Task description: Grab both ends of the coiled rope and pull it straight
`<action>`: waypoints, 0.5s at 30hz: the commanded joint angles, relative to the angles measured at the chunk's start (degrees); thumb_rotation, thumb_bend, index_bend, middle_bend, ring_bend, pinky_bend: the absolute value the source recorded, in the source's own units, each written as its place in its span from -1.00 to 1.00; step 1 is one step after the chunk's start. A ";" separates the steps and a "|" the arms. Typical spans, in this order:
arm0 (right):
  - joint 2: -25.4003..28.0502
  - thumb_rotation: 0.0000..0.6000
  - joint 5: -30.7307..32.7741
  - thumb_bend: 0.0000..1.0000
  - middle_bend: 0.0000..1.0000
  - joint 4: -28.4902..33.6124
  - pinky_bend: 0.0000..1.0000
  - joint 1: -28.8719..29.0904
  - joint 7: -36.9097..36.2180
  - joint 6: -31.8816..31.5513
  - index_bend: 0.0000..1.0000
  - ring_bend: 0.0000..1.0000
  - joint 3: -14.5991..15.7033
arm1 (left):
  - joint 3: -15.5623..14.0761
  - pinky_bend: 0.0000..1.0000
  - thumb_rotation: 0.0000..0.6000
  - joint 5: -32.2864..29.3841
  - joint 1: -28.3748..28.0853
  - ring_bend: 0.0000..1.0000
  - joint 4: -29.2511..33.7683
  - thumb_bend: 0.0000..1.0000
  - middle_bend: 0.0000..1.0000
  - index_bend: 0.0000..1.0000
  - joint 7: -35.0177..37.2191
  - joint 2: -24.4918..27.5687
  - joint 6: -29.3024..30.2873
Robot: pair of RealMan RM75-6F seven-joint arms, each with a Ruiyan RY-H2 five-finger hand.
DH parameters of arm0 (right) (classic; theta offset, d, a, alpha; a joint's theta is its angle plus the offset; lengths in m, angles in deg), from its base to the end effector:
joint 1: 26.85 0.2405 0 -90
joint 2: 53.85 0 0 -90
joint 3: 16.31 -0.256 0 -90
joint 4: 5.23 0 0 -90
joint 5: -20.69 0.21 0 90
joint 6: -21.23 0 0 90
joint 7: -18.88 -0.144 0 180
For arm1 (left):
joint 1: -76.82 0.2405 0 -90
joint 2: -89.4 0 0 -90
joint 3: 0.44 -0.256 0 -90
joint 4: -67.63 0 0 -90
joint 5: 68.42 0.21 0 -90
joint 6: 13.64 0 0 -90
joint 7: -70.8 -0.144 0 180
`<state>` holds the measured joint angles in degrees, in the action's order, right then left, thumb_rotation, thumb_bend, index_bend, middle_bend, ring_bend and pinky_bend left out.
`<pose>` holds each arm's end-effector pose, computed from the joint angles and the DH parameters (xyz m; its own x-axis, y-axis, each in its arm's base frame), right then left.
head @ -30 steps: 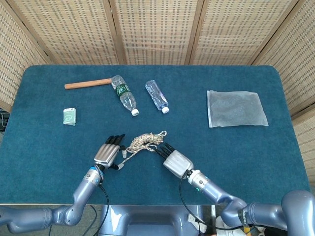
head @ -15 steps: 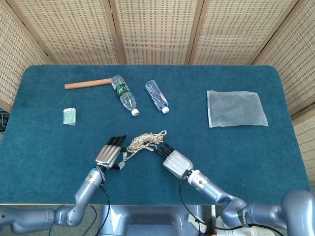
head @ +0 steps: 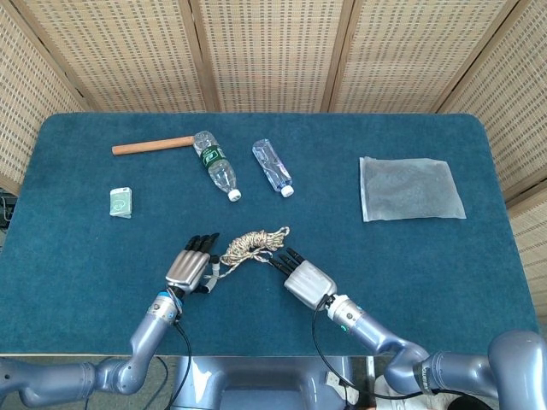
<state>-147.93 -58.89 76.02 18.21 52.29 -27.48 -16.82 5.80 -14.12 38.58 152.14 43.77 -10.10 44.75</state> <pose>-0.1345 -0.2892 -0.0792 0.7974 -0.1019 0.5948 -0.4579 -0.7442 0.4864 -0.1604 0.2908 -0.0792 0.3718 0.4193 0.8282 0.9243 -0.2506 -0.2881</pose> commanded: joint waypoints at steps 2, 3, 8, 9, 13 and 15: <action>-0.03 1.00 -0.03 0.17 -1.00 -0.06 -1.00 0.00 -0.06 -0.02 0.29 -1.00 0.00 | 0.05 -1.00 1.00 0.14 0.06 -1.00 0.00 -0.15 -1.00 0.32 -0.37 -0.03 0.34; -0.04 1.00 -0.04 0.17 -1.00 -0.06 -1.00 0.00 -0.08 -0.03 0.29 -1.00 -0.01 | 0.08 -1.00 1.00 0.18 0.06 -1.00 0.00 -0.15 -1.00 0.34 -0.51 -0.02 0.46; 0.01 1.00 -0.17 0.17 -1.00 -0.05 -1.00 -0.04 -0.29 -0.19 0.29 -1.00 -0.04 | 0.21 -1.00 1.00 0.32 0.15 -1.00 -0.15 -0.15 -1.00 0.40 -1.00 0.07 0.89; 0.05 1.00 -0.22 0.17 -1.00 -0.04 -1.00 -0.05 -0.35 -0.25 0.29 -1.00 -0.07 | 0.22 -1.00 1.00 0.33 0.16 -1.00 -0.19 -0.14 -1.00 0.41 -1.11 0.13 0.95; 0.68 1.00 -0.62 0.17 -1.00 0.27 -1.00 -0.23 -1.00 -1.02 0.29 -1.00 -0.33 | 0.36 -1.00 1.00 0.83 0.28 -1.00 -0.83 -0.14 -1.00 0.44 -1.31 1.01 1.33; 1.09 1.00 -0.80 0.17 -1.00 0.44 -1.00 -0.31 -1.30 -1.34 0.29 -1.00 -0.44 | 0.49 -1.00 1.00 1.46 0.38 -1.00 -1.29 -0.14 -1.00 0.45 -1.29 1.59 1.84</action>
<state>-146.96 -59.60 76.37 17.94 51.09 -28.71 -17.20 6.19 -12.95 38.89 151.10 42.47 -8.81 46.33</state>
